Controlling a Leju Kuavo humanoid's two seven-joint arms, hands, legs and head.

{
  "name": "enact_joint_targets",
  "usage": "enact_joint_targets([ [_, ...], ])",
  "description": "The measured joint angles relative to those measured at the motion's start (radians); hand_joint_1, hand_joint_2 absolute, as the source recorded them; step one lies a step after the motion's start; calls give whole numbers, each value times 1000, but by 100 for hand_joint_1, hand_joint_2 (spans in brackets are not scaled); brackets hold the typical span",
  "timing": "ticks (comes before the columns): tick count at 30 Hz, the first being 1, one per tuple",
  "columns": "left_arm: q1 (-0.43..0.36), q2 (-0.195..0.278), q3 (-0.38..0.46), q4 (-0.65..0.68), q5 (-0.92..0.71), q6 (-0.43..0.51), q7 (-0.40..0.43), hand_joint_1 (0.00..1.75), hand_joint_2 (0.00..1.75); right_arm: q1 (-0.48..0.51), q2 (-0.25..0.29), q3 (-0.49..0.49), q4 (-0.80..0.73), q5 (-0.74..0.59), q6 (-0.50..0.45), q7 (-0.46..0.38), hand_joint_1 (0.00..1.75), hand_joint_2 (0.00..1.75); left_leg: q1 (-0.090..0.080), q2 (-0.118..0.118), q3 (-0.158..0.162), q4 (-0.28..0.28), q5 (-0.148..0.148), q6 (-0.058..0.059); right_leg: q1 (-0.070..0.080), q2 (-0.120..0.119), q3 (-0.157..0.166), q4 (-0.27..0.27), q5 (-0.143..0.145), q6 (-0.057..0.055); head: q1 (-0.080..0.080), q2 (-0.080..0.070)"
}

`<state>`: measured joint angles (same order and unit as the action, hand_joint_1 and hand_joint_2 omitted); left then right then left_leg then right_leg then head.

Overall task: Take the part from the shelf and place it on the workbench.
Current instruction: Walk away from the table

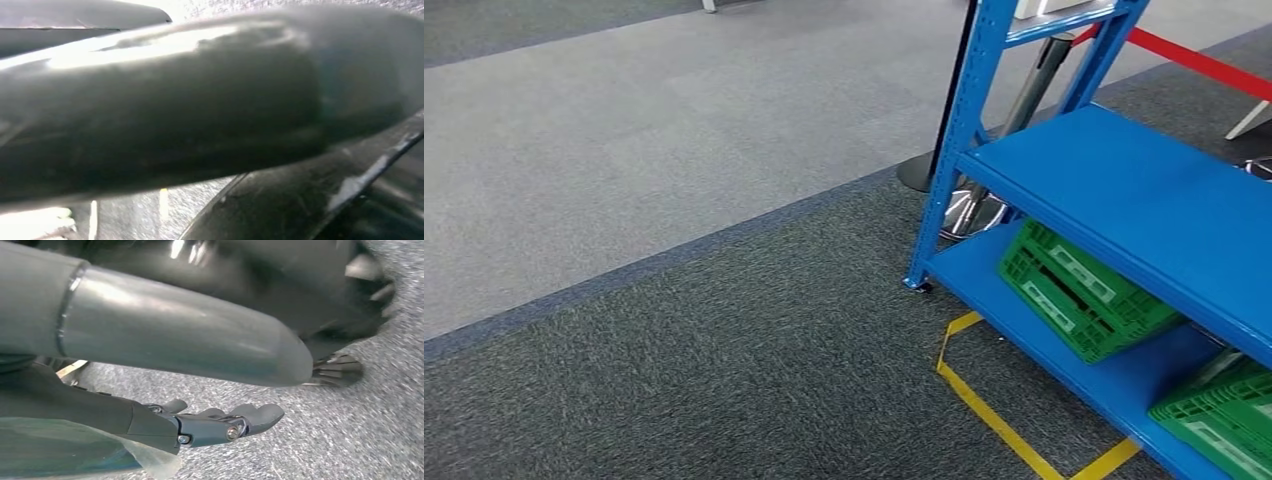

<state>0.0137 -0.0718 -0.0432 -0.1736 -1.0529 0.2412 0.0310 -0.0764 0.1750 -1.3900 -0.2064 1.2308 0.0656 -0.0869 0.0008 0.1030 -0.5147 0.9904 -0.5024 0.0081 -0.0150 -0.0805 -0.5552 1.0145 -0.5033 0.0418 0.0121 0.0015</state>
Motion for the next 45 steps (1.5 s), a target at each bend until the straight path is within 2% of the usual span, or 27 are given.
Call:
enact_joint_targets([
  [1,-1,0,0,0,-3,-4,6,0,0,-2,0,-1,0,1,1,0,0,0,-2,9,3,1,-2,-6,3,-6,6,-12,0,-7,-2,0],
  [3,-4,0,-2,0,-7,-11,14,0,0,-2,0,-2,0,4,1,1,0,0,0,26,10,0,-5,-17,3,19,4,-13,4,-22,-4,0],
  [4,-5,0,-2,-1,-10,-13,16,0,0,-2,0,-3,0,6,1,2,0,0,3,18,11,6,-14,-24,2,30,5,-16,6,-29,-6,0],
  [5,-6,-1,-3,-1,-12,-14,17,0,0,-3,-1,-3,0,8,1,3,0,0,6,-4,5,30,-34,-29,1,42,8,-20,10,-36,-9,0],
  [7,-6,-1,-3,0,-14,-16,18,0,0,-4,-1,-4,0,10,1,3,0,0,10,-65,-40,144,-99,-35,-1,67,13,-23,15,-46,-15,0],
  [9,-5,-1,-3,0,-14,-18,18,0,0,-5,-1,-4,0,10,2,4,0,0,10,-91,-101,273,-147,-36,1,97,13,-23,17,-48,-17,0],
  [10,-6,-1,-3,0,-14,-19,18,0,0,-4,-1,-4,0,11,2,4,0,0,10,-94,-116,298,-143,-35,2,113,14,-22,17,-48,-17,0],
  [12,-7,0,-3,0,-14,-21,18,0,0,-3,-1,-4,0,11,2,4,0,0,10,-101,-99,235,-82,-29,3,144,17,-22,16,-48,-17,0],
  [14,-7,0,-3,0,-14,-22,18,0,0,-4,-1,-4,0,12,2,5,0,0,13,-142,-52,101,-7,-22,4,174,16,-19,15,-45,-17,0],
  [16,-8,1,-3,0,-14,-24,19,0,0,-4,-1,-4,0,13,2,5,0,0,15,-179,-28,25,16,-17,4,197,5,-15,16,-36,-17,0],
  [18,-11,1,-3,0,-15,-25,20,0,0,0,-1,-4,0,14,2,6,0,0,14,-171,-26,12,12,-11,1,216,-9,-16,20,-20,-17,0],
  [19,-13,1,-3,0,-16,-25,21,0,0,4,-1,-4,0,14,2,6,0,0,14,-160,-25,8,15,-5,0,209,-14,-14,18,-14,-17,0],
  [21,-12,0,-3,0,-17,-26,22,0,0,5,-1,-4,0,16,2,8,0,0,16,-134,-21,-3,19,7,1,157,-41,34,-17,-6,-11,0],
  [23,-8,-2,-4,0,-18,-26,23,0,0,2,-1,-5,0,18,2,9,0,0,13,-103,-20,-5,19,14,2,102,-97,154,-86,1,-5,0],
  [25,-5,-2,-4,0,-17,-27,23,0,0,1,-1,-5,0,20,1,12,0,0,12,-70,-20,-5,17,15,1,90,-141,251,-122,7,-5,0],
  [26,-5,-2,-4,0,-16,-28,22,0,0,3,-1,-5,0,20,0,14,0,0,11,-56,-19,-4,16,15,0,85,-138,250,-112,9,-5,0],
  [28,-6,-4,-3,0,-15,-28,22,0,0,7,-2,-5,0,21,-2,17,0,0,12,-32,-15,-3,12,10,-1,62,-76,142,-50,10,-4,0],
  [30,-6,-6,-3,0,-15,-28,21,0,0,6,-2,-5,0,21,-3,18,0,0,7,-12,-10,0,6,0,2,21,-7,20,-7,2,-5,0],
  [31,-6,-6,-3,0,-15,-28,21,0,0,5,-3,-5,0,21,-2,18,0,0,4,-4,-8,2,4,-6,4,11,9,-7,-1,-5,-6,0],
  [34,-10,-7,-3,0,-16,-26,20,0,0,8,-3,-5,0,22,0,18,0,0,5,12,-2,5,-1,-21,5,32,7,-13,1,-26,-9,0],
  [36,-12,-7,-3,-1,-16,-26,20,0,0,9,-3,-5,0,22,0,18,0,0,9,-23,-13,39,-32,-32,3,52,8,-16,6,-38,-12,0],
  [38,-10,-7,-3,-1,-16,-26,20,0,0,6,-2,-5,0,23,0,18,0,0,11,-75,-62,155,-95,-36,2,75,11,-17,10,-47,-15,0],
  [40,-8,-7,-3,-1,-15,-26,20,0,0,5,-1,-4,0,23,1,18,0,0,10,-91,-120,280,-139,-35,5,101,10,-17,12,-51,-16,0],
  [41,-8,-7,-2,-1,-15,-26,19,0,0,6,-1,-4,0,24,1,18,0,0,10,-92,-133,304,-135,-33,6,115,11,-17,13,-52,-16,0],
  [42,-8,-7,-2,-1,-15,-26,19,0,0,6,-1,-4,0,25,1,18,0,0,10,-94,-130,287,-110,-30,6,130,12,-16,13,-52,-16,0],
  [43,-9,-7,-2,-1,-14,-25,18,0,0,7,-1,-4,0,25,1,18,0,0,9,-103,-111,237,-71,-25,6,145,14,-16,13,-52,-16,0],
  [45,-8,-6,-2,-1,-13,-25,18,0,0,6,-1,-4,0,24,1,18,0,0,11,-150,-59,99,4,-13,7,176,13,-14,13,-48,-16,0],
])
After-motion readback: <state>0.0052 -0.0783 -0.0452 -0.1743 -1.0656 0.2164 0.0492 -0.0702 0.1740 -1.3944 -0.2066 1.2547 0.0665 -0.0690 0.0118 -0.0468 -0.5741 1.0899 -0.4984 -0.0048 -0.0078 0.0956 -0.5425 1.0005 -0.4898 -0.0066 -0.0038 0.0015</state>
